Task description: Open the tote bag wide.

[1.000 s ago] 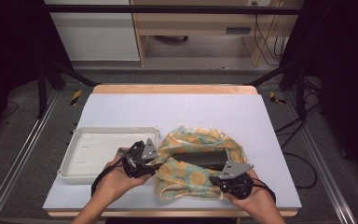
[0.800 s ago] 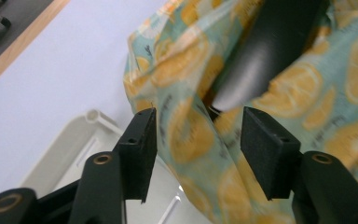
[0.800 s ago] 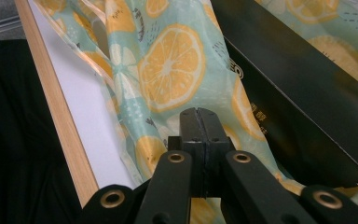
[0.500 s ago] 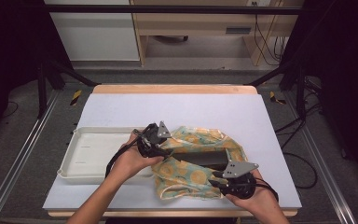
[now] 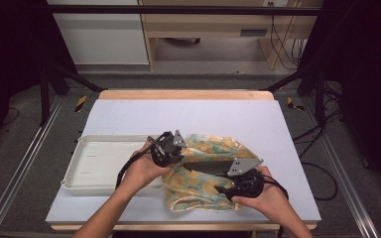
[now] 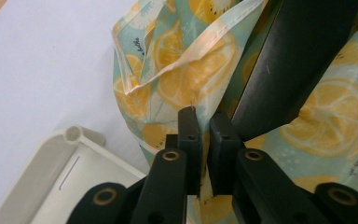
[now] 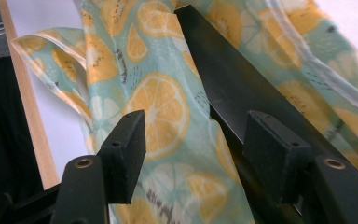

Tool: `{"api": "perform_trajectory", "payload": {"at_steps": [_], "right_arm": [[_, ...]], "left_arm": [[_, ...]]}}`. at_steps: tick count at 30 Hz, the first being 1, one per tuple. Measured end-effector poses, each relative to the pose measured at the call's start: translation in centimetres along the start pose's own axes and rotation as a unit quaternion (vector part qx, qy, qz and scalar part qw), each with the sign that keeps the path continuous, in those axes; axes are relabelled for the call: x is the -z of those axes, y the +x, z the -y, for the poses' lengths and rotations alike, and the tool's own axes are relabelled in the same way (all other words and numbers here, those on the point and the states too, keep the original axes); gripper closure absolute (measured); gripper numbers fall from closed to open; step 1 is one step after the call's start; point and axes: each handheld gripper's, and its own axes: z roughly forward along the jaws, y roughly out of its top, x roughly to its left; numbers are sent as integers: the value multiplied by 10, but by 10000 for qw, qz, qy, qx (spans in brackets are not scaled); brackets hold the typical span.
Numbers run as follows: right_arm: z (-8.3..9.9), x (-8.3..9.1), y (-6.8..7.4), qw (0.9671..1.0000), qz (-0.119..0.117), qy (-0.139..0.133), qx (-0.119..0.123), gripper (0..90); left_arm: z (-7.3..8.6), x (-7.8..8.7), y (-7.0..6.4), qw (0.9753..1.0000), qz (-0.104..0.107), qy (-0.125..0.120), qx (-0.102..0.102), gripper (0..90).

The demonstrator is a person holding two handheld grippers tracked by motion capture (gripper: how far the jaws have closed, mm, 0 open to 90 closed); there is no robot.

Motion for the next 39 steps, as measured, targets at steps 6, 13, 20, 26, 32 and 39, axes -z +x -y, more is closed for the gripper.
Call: {"api": "perform_trajectory", "payload": {"at_steps": [6, 13, 20, 26, 32, 39], "right_arm": [[-4, -14, -1, 9999, -146, 40, 54, 455], [-5, -16, 10, 9988, -279, 73, 398, 881], [5, -20, 30, 9973, -592, 75, 428, 900], [18, -29, 40, 9963, -783, 106, 341, 900], [23, -39, 46, 9953, -914, 138, 282, 900], [17, -49, 50, 9946, -996, 67, 284, 900]], "left_arm": [[-2, 6, 1, 10000, 16, -15, -28, 878], [-5, 11, 2, 10000, 6, 14, -62, 888], [-6, -2, 13, 9996, -84, 262, -97, 887], [-12, -15, 22, 9990, -246, 357, -135, 887], [-15, -28, 37, 9982, -471, 371, -54, 896], [-18, -35, 47, 9981, -556, 253, 84, 898]]}}
